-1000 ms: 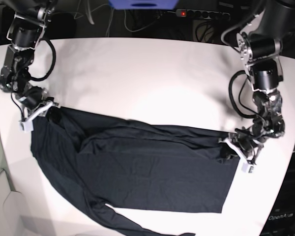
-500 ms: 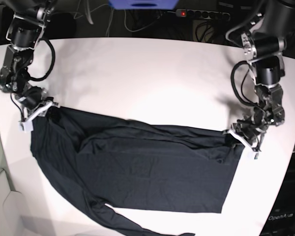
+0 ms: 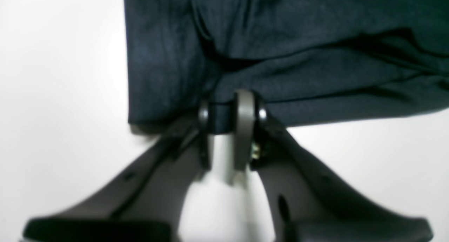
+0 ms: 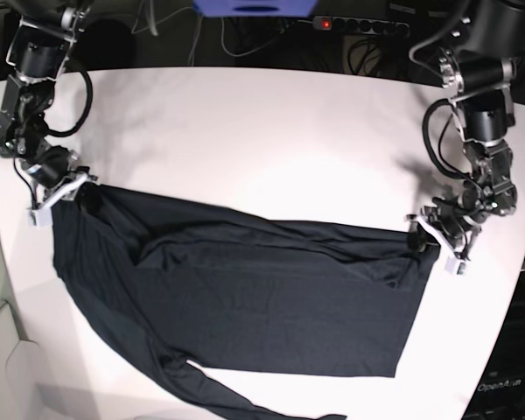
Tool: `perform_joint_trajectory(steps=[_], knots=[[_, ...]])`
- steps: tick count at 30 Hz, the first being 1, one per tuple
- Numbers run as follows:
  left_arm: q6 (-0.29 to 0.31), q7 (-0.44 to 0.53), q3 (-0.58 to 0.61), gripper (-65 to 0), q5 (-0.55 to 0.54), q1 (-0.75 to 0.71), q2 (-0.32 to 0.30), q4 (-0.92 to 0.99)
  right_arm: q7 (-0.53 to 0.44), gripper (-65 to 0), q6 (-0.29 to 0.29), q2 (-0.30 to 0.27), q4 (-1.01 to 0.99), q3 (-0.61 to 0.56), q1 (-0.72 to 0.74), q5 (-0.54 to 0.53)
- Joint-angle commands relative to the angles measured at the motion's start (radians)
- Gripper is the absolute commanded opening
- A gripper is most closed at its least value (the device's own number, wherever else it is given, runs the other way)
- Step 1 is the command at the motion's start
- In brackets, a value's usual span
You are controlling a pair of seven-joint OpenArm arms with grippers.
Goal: Fold the T-shirt properly
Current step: 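Swing the left gripper inward along the shoulder edge toward the right gripper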
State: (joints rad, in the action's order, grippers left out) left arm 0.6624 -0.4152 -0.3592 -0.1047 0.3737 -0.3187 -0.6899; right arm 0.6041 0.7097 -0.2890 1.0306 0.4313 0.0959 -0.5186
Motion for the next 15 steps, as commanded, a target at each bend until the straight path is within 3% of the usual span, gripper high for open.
perform_joint_trajectory(steps=[1,15], knots=[[-0.03,-0.098,0.002,-55.5,0.089,-0.023,-0.009,0.009,0.055,-58.8,-0.012,-0.019,0.001,0.002,-0.006,0.051],[-0.033,-0.178,0.016,-55.5,0.093,-0.045,-0.007,0.011,0.055,-58.8,-0.012,-0.016,0.003,0.002,-0.077,0.05]])
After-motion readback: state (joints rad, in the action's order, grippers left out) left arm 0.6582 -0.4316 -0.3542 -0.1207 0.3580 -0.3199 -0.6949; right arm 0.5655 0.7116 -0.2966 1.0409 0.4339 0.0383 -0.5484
